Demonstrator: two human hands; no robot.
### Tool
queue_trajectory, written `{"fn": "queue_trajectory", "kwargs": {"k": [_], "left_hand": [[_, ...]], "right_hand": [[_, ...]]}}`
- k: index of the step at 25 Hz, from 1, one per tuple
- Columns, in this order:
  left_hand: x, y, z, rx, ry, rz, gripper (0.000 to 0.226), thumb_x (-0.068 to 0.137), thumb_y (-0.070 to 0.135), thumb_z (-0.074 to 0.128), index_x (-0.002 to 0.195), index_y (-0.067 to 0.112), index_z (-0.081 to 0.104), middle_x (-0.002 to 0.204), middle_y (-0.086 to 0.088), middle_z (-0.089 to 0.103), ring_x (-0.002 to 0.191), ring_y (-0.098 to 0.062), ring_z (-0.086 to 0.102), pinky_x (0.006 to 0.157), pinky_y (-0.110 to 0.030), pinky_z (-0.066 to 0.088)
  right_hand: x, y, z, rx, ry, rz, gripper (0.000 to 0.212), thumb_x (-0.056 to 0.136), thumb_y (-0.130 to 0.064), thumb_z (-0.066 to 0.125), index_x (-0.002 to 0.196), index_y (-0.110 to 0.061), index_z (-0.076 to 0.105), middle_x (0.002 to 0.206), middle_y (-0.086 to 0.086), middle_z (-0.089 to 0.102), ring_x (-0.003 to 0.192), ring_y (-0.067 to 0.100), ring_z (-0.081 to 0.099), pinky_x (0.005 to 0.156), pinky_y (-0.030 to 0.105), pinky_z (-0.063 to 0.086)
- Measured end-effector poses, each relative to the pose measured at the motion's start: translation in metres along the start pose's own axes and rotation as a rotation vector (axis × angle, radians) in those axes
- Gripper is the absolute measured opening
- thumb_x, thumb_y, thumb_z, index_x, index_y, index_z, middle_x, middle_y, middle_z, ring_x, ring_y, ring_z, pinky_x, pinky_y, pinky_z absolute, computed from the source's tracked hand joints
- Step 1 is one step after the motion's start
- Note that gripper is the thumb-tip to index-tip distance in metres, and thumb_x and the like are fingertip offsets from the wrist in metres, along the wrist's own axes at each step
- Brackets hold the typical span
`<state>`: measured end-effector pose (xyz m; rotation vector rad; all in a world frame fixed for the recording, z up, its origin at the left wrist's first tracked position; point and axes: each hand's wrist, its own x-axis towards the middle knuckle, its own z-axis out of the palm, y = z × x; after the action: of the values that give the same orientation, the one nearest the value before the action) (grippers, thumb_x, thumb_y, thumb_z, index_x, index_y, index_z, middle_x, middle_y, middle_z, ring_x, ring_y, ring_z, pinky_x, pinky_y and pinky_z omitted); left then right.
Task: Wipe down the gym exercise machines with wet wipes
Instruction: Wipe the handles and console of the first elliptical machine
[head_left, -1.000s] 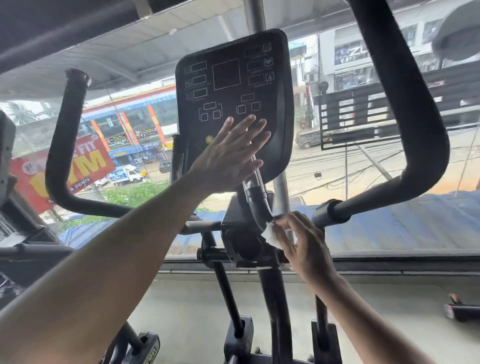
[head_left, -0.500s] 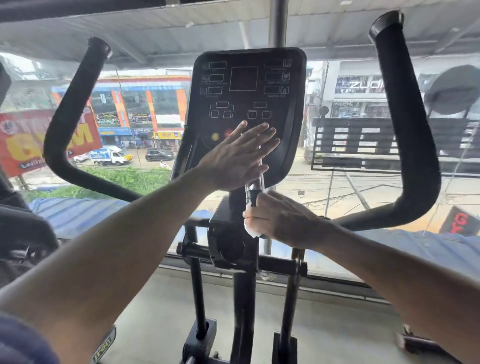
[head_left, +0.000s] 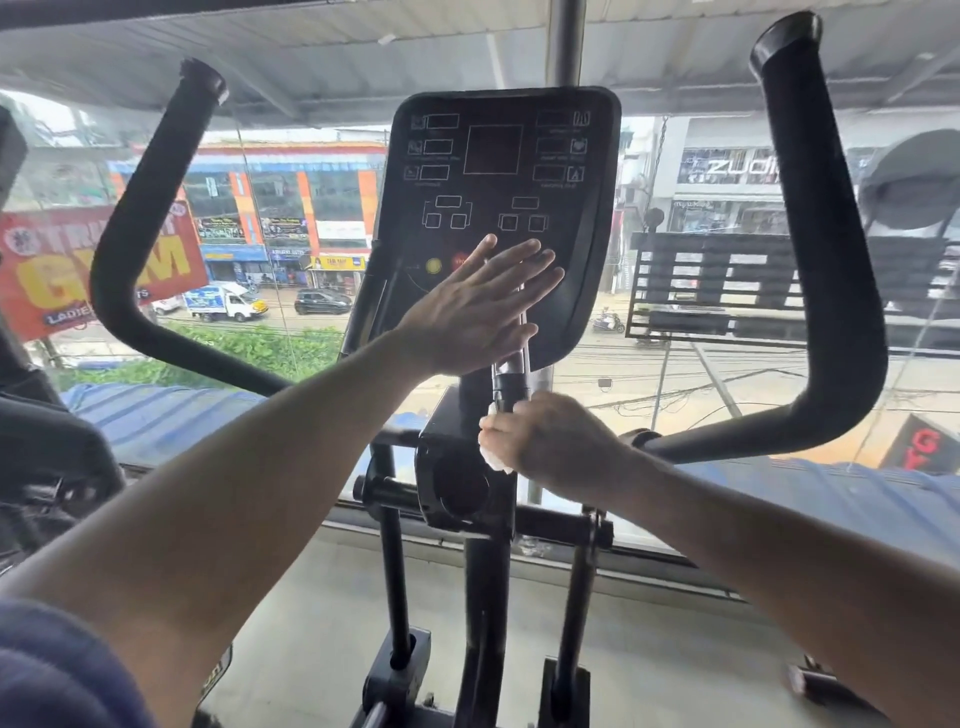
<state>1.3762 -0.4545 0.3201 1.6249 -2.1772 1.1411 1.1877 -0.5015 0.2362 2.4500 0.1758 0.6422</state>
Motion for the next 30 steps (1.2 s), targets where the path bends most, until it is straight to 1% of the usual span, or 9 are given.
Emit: {"fn": "queue_trajectory", "kwargs": {"k": [3,6,10,13,15,17,21,26,30], "left_hand": [[0.0,0.001,0.0,-0.014,-0.013,-0.023,0.065,0.109,0.048,0.03,0.164,0.015,0.028,0.171,-0.009,0.026,0.161,-0.025,0.013,0.13,-0.055,0.005],[-0.002,0.006,0.004,-0.075,0.011,-0.06,0.069,0.106,0.051,0.037,0.165,0.016,0.028,0.172,-0.007,0.022,0.162,-0.024,0.009,0.13,-0.056,0.002],[-0.002,0.006,0.011,-0.123,0.092,-0.083,0.071,0.103,0.049,0.044,0.163,0.014,0.032,0.171,-0.007,0.026,0.161,-0.026,0.013,0.129,-0.058,0.004],[0.001,0.007,0.019,-0.189,0.163,-0.088,0.071,0.101,0.047,0.045,0.162,0.013,0.034,0.17,-0.01,0.028,0.161,-0.029,0.014,0.128,-0.062,0.006],[-0.001,0.009,0.025,-0.212,0.204,-0.081,0.071,0.1,0.047,0.043,0.161,0.011,0.037,0.169,-0.012,0.029,0.16,-0.032,0.017,0.127,-0.065,0.007],[0.001,0.008,0.026,-0.208,0.228,-0.074,0.072,0.099,0.048,0.041,0.159,0.008,0.039,0.167,-0.015,0.032,0.159,-0.034,0.02,0.127,-0.064,0.006],[-0.001,0.007,0.031,-0.204,0.259,-0.066,0.073,0.101,0.052,0.033,0.157,0.006,0.041,0.165,-0.016,0.037,0.157,-0.035,0.024,0.126,-0.066,0.01],[0.001,0.003,0.041,-0.191,0.311,-0.048,0.074,0.103,0.053,0.026,0.155,0.003,0.044,0.161,-0.019,0.041,0.155,-0.038,0.028,0.123,-0.07,0.015],[0.001,0.001,0.044,-0.2,0.337,-0.028,0.073,0.102,0.051,0.027,0.153,0.001,0.046,0.16,-0.02,0.042,0.153,-0.04,0.03,0.122,-0.071,0.015]], "right_hand": [[-0.017,-0.022,0.012,0.089,-0.051,0.095,0.018,0.093,-0.009,0.059,0.087,-0.023,0.069,0.097,-0.008,0.076,0.06,0.016,0.063,0.055,0.028,0.05],[-0.049,-0.034,0.021,0.339,0.01,0.229,0.014,0.094,-0.02,0.06,0.092,-0.023,0.073,0.097,-0.01,0.075,0.075,0.012,0.07,0.064,0.031,0.056],[-0.089,-0.036,0.022,0.882,0.291,0.955,0.015,0.088,-0.02,0.079,0.087,-0.034,0.075,0.076,-0.029,0.07,0.071,0.001,0.064,0.063,0.012,0.048],[-0.08,-0.02,0.033,1.139,0.448,1.332,0.021,0.085,-0.006,0.078,0.084,-0.027,0.075,0.078,-0.015,0.075,0.077,0.001,0.07,0.071,0.017,0.054],[-0.055,-0.015,0.034,1.251,0.462,1.293,0.016,0.086,0.0,0.074,0.085,-0.017,0.074,0.08,-0.012,0.074,0.075,-0.005,0.069,0.072,0.017,0.056],[-0.028,-0.003,0.035,1.399,0.32,1.152,0.012,0.09,-0.005,0.071,0.083,-0.014,0.072,0.076,-0.012,0.07,0.067,-0.008,0.065,0.065,0.011,0.051],[-0.014,0.025,0.049,1.646,-0.032,0.789,0.017,0.097,-0.014,0.067,0.081,-0.017,0.07,0.077,-0.001,0.069,0.072,0.011,0.061,0.067,0.018,0.048],[-0.019,0.048,0.075,1.471,-0.156,0.571,0.036,0.087,0.001,0.058,0.082,-0.032,0.071,0.08,-0.015,0.072,0.075,-0.002,0.064,0.07,0.016,0.046],[-0.031,0.067,0.122,1.021,-0.322,0.648,0.031,0.082,0.004,0.052,0.086,-0.02,0.072,0.067,-0.019,0.059,0.065,-0.009,0.055,0.067,0.025,0.041]]}}
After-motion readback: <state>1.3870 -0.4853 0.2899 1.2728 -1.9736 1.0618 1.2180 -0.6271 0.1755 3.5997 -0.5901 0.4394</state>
